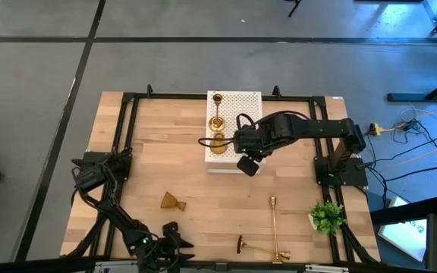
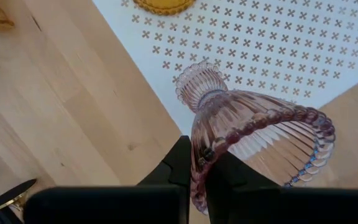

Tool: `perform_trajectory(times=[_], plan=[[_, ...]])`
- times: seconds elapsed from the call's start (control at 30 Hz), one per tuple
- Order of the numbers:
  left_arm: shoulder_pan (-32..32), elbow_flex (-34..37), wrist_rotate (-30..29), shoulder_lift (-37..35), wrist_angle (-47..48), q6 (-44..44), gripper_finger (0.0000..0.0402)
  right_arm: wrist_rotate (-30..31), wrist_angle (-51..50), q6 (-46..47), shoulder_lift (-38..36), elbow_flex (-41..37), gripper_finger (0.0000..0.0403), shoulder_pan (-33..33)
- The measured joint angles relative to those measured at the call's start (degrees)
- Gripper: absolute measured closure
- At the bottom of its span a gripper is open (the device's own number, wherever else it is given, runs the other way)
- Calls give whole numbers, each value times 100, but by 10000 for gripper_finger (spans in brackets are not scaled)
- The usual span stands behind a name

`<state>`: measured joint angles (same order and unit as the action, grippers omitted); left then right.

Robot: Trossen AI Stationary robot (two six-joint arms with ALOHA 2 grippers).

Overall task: Pick & Place candle stick holders
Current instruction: Put the pink candle holder on the shelf

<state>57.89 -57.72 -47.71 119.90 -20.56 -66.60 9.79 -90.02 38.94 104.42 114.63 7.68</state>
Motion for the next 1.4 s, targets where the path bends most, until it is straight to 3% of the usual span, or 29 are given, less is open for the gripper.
perform_trajectory(times=[0.37, 0.53, 0.7, 1.1, 1.17, 1.27, 1.4], plan=[[63, 1, -132, 0, -31, -141, 236, -160, 2, -39, -78, -7, 383, 285], [-122, 1, -71, 2, -55, -23, 236, 373, -3, -191, -396, -313, 383, 605], [-568, 1, 457, -57, -79, 246, 236, 1194, -14, -270, -950, -832, 383, 739], [-1857, 11, 1730, -480, -200, 1007, 236, 1426, -2, -1390, -2079, -1305, 383, -529], [-1936, 10, 1729, -481, -191, 1018, 236, 1357, -4, -1431, -2116, -1305, 383, -818], [-1968, 10, 1679, -481, -226, 1023, 236, 687, -3, -1608, -2071, -1305, 383, -1126], [-1972, 10, 1566, -481, -234, 1157, 236, 51, 4, -1794, -1799, -1305, 383, -1127]])
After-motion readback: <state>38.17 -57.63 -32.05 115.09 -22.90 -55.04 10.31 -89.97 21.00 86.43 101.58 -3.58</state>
